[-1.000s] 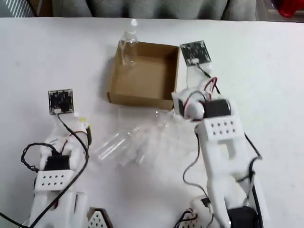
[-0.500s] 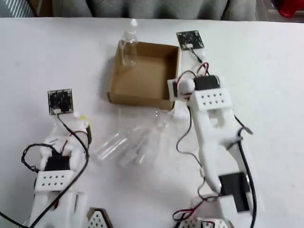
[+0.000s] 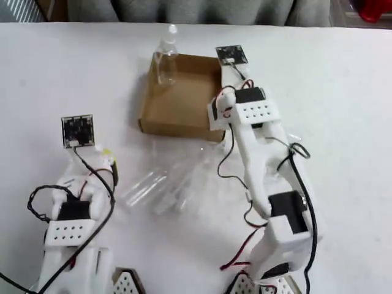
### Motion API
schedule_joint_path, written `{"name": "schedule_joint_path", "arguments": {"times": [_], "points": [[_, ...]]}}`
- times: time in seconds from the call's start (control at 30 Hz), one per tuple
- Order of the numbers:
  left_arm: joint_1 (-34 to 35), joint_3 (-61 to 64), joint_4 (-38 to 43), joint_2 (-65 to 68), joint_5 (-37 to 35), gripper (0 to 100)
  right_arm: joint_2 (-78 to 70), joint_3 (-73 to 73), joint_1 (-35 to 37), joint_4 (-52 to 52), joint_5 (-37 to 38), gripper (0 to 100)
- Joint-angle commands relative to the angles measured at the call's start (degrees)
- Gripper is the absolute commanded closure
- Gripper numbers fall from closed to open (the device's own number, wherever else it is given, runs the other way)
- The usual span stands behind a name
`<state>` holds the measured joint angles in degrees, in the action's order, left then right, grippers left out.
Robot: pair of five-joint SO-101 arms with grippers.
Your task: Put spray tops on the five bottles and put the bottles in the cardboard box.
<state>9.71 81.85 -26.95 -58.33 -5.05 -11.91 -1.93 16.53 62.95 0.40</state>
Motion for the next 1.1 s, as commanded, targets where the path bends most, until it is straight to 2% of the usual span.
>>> {"name": "schedule_joint_path", "arguments": {"times": [0.0, 0.2, 0.3, 0.43, 0.77, 1.07], "points": [[0.13, -0.53, 1.93, -1.54, -0.09, 98, -0.92, 2.90, 0.84, -1.19, -0.53, 84.7], [0.13, -0.53, 1.93, -1.54, -0.09, 98, -3.03, 2.90, 0.48, -0.92, -0.09, 85.1], [0.13, -0.53, 1.85, -1.54, -0.09, 98, -3.03, 2.90, 0.04, -0.84, 0.44, 90.8], [0.13, -0.53, 1.67, -1.54, -0.09, 98, -3.03, 2.90, -0.75, -0.75, 6.15, 98.5], [0.13, -0.53, 1.58, -1.45, -0.09, 98, -2.59, 2.90, -2.07, 0.75, 16.00, 97.3], [0.13, -0.53, 1.85, -1.36, -0.09, 98, -2.51, 2.99, -3.74, 2.59, 19.96, 97.2]]}}
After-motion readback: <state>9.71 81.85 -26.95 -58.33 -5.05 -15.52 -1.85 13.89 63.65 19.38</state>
